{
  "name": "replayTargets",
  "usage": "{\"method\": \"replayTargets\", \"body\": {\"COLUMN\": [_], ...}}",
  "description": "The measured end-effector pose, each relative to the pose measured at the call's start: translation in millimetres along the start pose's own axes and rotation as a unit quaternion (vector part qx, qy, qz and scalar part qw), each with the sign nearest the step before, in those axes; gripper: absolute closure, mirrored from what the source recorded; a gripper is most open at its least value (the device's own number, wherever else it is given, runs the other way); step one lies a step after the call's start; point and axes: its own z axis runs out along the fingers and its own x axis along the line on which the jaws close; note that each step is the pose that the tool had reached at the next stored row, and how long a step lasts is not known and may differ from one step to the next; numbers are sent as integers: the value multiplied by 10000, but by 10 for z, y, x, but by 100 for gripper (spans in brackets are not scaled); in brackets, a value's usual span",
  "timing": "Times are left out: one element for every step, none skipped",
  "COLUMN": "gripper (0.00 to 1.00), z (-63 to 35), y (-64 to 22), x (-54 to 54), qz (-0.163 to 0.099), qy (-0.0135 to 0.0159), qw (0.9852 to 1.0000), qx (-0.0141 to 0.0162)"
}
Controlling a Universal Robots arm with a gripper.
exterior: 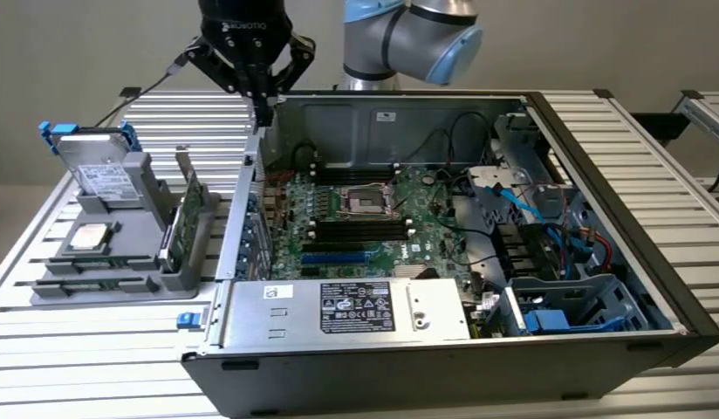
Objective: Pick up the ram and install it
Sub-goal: 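Reach for the ram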
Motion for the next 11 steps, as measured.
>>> {"method": "replayTargets", "body": {"gripper": [90, 90, 90, 90, 90, 90, 90, 90, 90, 90, 90], "z": [0, -2, -2, -3, -4, -5, -6, -7, -8, -9, -10], "y": [-4, -7, -10, -13, -17, -20, -23, -27, -30, -33, -37], "x": [46, 91, 135, 181, 227, 273, 318, 363, 408, 454, 499], "qz": [0, 0, 1, 0, 0, 0, 0, -1, -2, -2, -1], "qy": [0, 0, 0, 0, 0, 0, 0, 0, 0, 0, 0], "qw": [10000, 10000, 10000, 10000, 10000, 10000, 10000, 10000, 10000, 10000, 10000], "qx": [0, 0, 0, -1, 0, 0, 0, 0, 0, 0, 0]}}
